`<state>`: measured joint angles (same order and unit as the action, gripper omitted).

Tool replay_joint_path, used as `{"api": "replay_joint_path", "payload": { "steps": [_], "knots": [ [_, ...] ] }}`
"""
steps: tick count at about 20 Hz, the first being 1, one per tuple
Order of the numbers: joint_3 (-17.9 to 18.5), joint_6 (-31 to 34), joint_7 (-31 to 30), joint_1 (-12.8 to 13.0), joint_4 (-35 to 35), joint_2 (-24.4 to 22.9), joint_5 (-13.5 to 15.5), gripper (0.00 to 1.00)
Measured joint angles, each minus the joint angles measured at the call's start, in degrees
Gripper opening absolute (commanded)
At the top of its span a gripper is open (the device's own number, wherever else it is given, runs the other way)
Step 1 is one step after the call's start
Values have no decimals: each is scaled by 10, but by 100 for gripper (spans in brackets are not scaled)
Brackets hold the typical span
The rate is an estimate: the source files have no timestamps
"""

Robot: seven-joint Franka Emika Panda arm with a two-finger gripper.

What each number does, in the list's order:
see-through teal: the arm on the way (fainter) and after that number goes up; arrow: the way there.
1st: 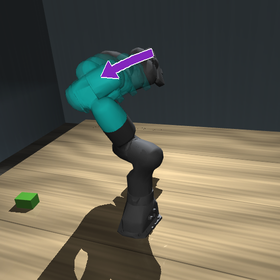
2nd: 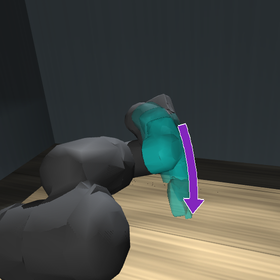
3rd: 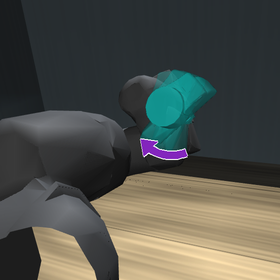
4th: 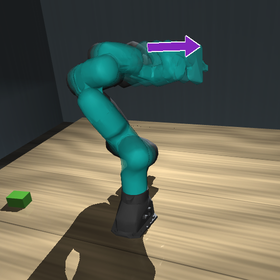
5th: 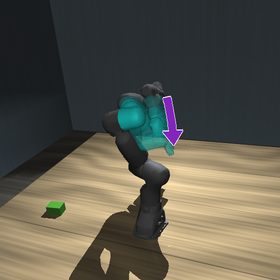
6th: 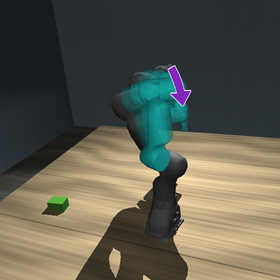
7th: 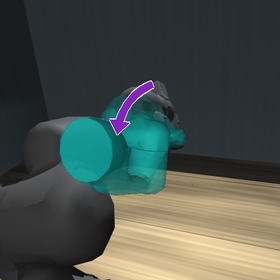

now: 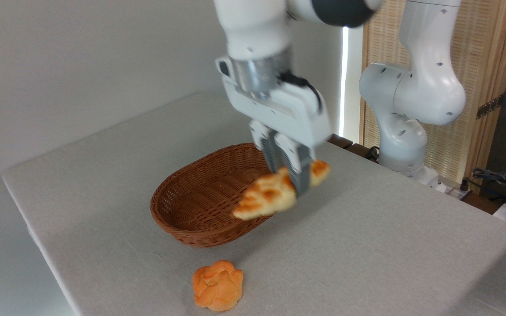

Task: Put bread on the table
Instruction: 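Lift the roll out of the basket and move it beside the orange bun, then lower the roll onto the table and open the gripper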

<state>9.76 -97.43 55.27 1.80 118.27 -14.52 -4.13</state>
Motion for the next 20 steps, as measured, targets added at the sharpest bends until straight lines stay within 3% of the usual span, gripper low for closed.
{"api": "replay_joint_path", "payload": {
  "steps": [3,4,5,11,20],
  "knots": [
    [37,-20,36,-1,9,26,-2,44],
    [40,-29,39,-1,15,36,-3,51],
    [40,-37,40,0,22,47,-3,68],
    [37,-67,41,6,36,89,-3,97],
    [37,-67,41,6,36,86,-3,100]
  ]
}}
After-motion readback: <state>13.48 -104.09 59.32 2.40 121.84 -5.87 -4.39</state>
